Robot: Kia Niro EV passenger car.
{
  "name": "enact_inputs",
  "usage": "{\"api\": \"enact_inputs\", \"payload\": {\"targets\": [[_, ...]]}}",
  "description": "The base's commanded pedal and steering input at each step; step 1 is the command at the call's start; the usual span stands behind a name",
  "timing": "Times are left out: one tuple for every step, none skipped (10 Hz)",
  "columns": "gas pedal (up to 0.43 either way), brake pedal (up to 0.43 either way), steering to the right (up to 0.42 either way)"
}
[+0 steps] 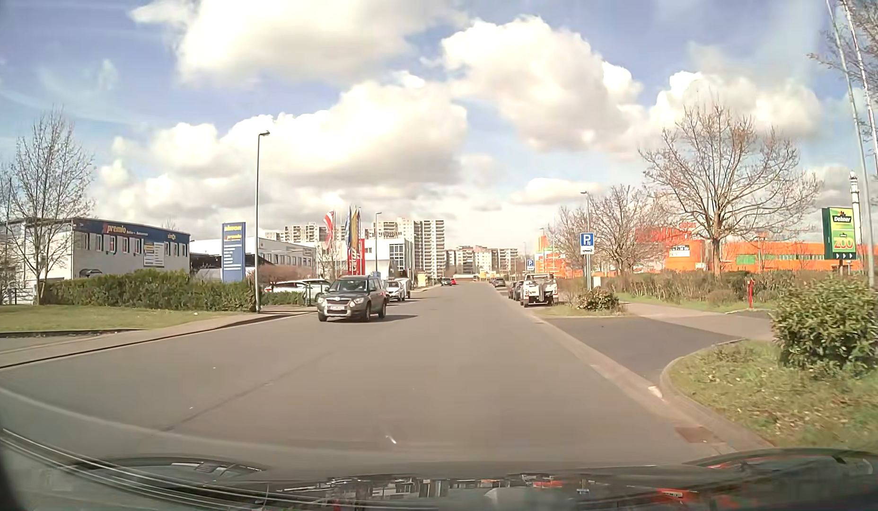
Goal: Follow the waypoints while adhering to traffic rules and regulations
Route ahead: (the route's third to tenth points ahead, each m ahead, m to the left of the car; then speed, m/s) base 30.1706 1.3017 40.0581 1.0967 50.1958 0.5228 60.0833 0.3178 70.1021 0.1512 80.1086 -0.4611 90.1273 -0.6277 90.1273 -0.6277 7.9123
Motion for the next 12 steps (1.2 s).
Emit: {"api": "enact_inputs", "payload": {"targets": [[0.169,0.0,0.007],[0.169,0.0,0.007],[0.169,0.0,0.006],[0.169,0.0,0.005],[0.169,0.0,0.005],[0.169,0.0,0.005],[0.169,0.0,0.005],[0.169,0.0,0.005],[0.157,0.0,0.005],[0.157,0.0,0.005],[0.157,0.0,0.005],[0.157,0.0,0.004]]}}
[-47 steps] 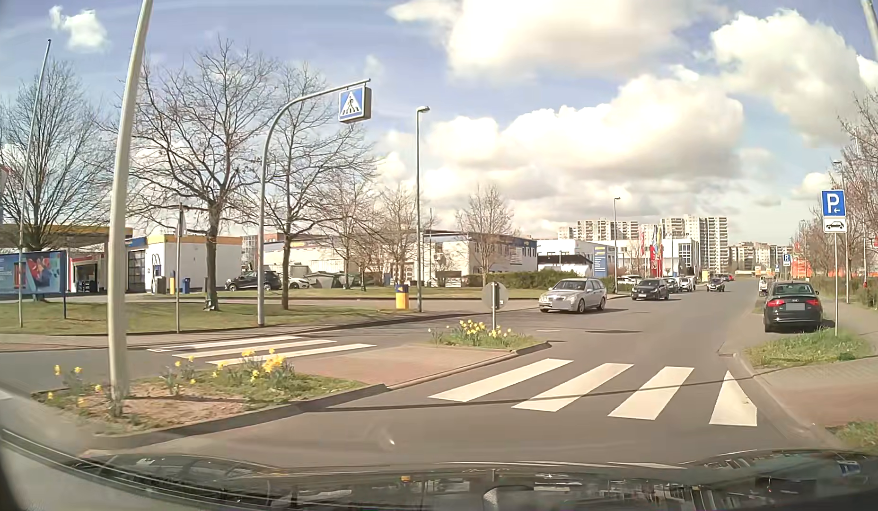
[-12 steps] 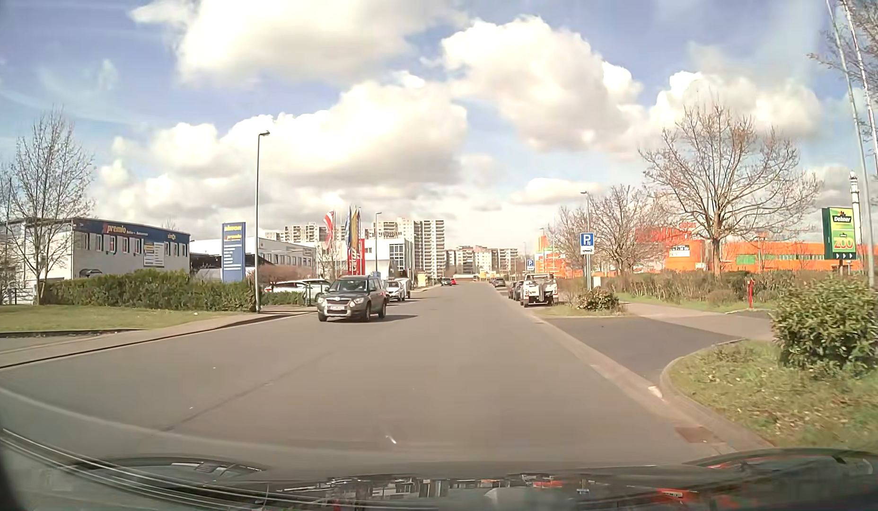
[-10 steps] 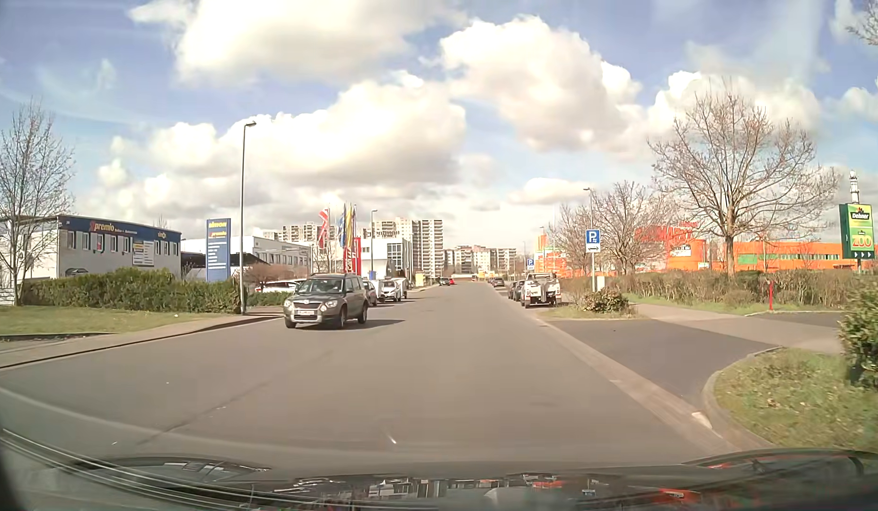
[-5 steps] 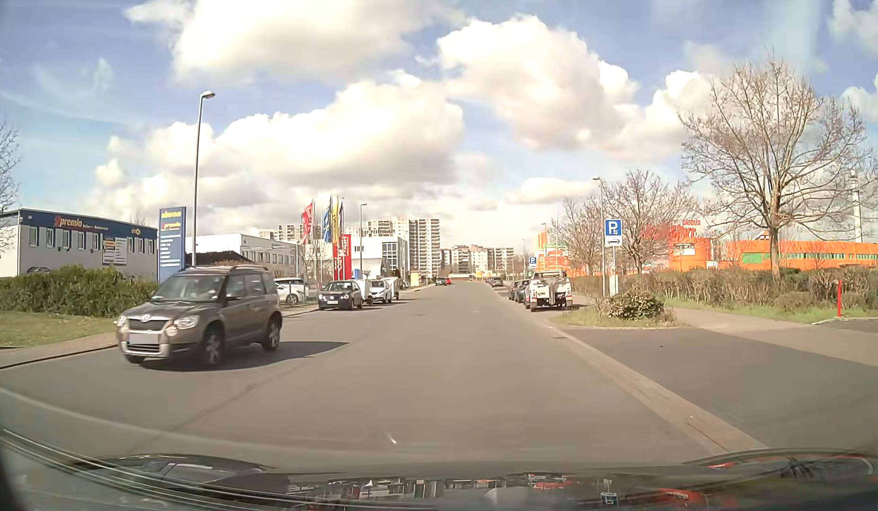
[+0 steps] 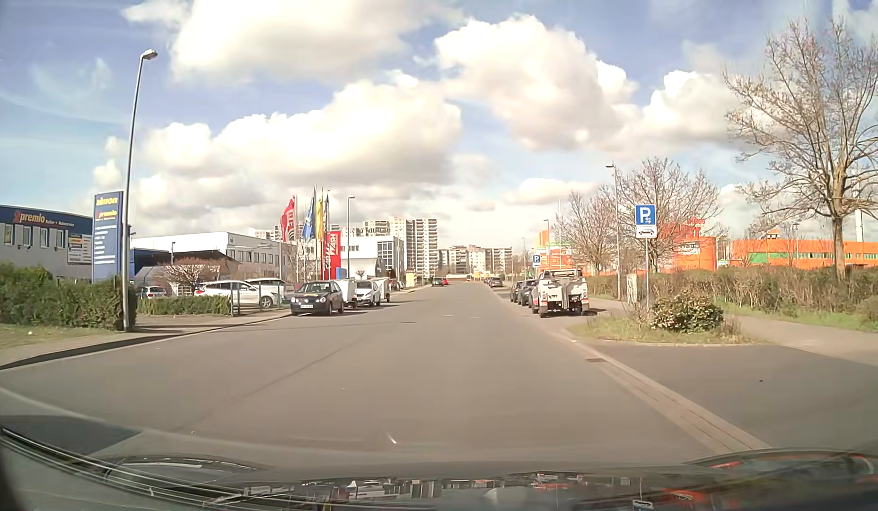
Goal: Follow the waypoints while adhering to traffic rules and regulations
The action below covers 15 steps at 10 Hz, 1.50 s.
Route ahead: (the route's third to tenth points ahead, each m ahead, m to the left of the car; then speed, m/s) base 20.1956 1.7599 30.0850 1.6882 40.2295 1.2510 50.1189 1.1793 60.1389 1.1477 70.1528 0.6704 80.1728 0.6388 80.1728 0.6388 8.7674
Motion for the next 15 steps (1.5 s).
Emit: {"api": "enact_inputs", "payload": {"targets": [[0.15,0.0,0.004],[0.15,0.0,0.004],[0.138,0.0,0.004],[0.13,0.0,0.003],[0.11,0.0,0.003],[0.098,0.0,0.003],[0.087,0.0,0.004],[0.087,0.0,0.003],[0.079,0.0,0.003],[0.067,0.0,0.003],[0.067,0.0,0.003],[0.059,0.0,0.001],[0.047,0.0,0.001],[0.039,0.0,0.001],[0.039,0.0,0.001]]}}
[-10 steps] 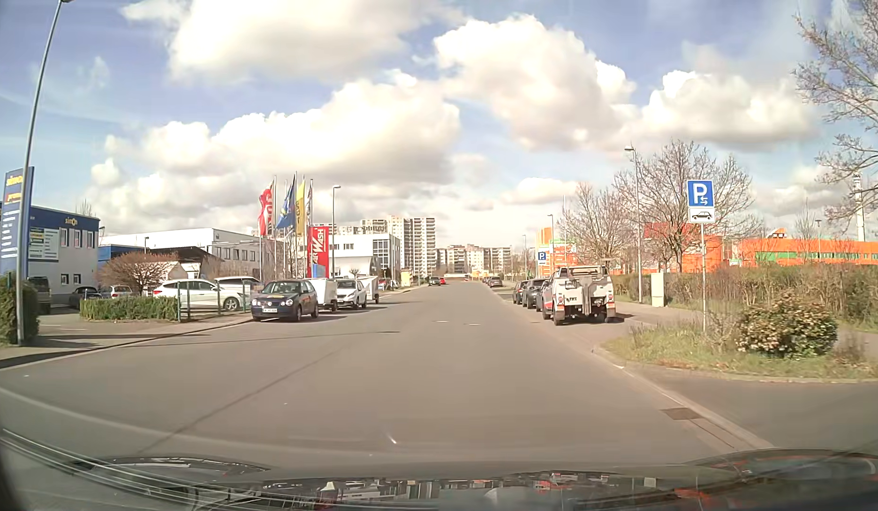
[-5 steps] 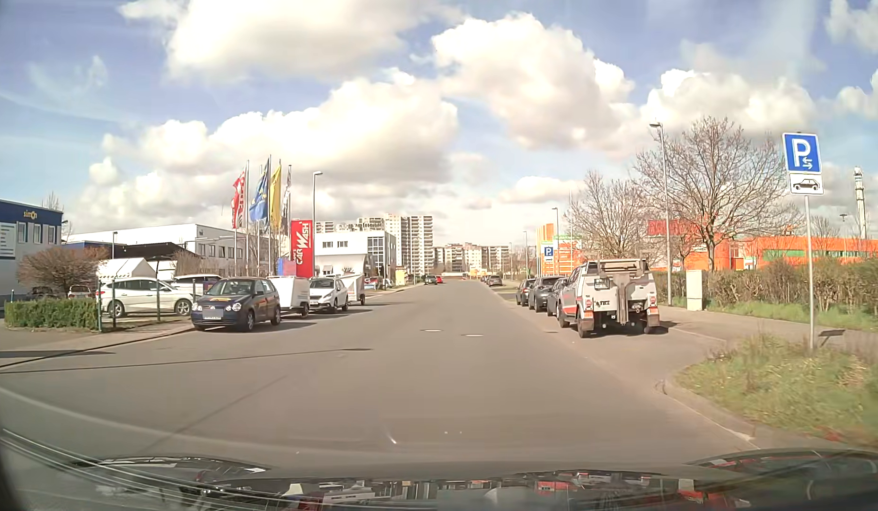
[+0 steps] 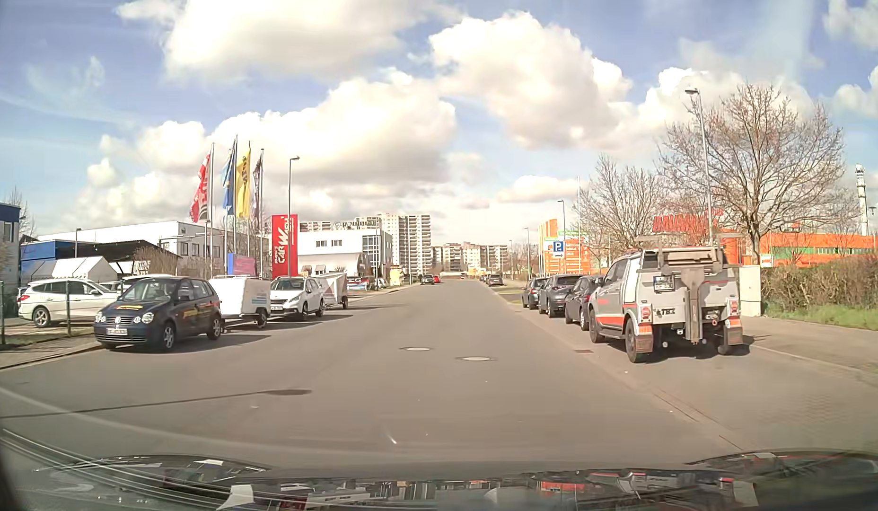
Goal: Follow the waypoints while adhering to traffic rules and regulations
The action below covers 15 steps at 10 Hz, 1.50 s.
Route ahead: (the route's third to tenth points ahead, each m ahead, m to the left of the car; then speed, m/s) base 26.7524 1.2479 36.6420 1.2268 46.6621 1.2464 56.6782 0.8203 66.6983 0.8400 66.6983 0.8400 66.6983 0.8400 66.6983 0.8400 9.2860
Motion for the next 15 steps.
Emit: {"api": "enact_inputs", "payload": {"targets": [[0.028,0.0,0.001],[0.028,0.0,0.001],[0.028,0.0,0.001],[0.028,0.0,0.001],[0.028,0.0,0.001],[0.028,0.0,0.001],[0.02,0.0,0.001],[0.02,0.0,0.001],[0.02,0.0,0.001],[0.02,0.0,0.001],[0.0,0.0,0.001],[0.0,0.0,0.0],[0.0,0.0,0.0],[0.0,0.0,0.0],[0.0,0.0,0.0]]}}
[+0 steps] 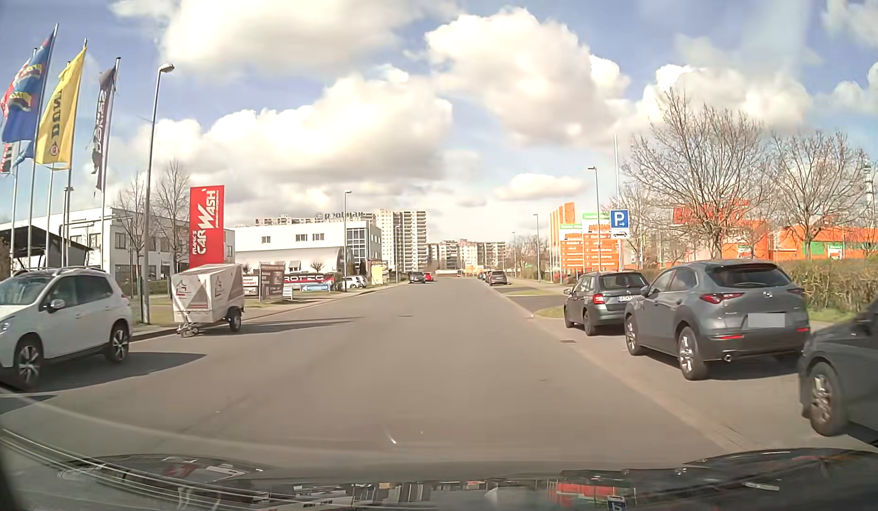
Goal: Follow the waypoints while adhering to traffic rules and regulations
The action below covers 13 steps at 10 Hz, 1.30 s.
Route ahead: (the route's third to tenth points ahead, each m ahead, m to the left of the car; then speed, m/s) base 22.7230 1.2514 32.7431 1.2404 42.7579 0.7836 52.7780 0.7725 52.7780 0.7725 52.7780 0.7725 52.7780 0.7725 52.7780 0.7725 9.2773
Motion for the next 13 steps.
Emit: {"api": "enact_inputs", "payload": {"targets": [[0.0,0.0,0.0],[0.0,0.0,0.0],[0.0,0.0,0.0],[0.0,0.0,0.0],[0.0,0.0,-0.001],[0.0,0.0,-0.002],[0.0,0.0,-0.001],[0.0,0.0,-0.002],[0.0,0.0,-0.001],[0.0,0.0,-0.002],[0.0,0.0,-0.001],[0.0,0.0,-0.001],[0.0,0.0,-0.001]]}}
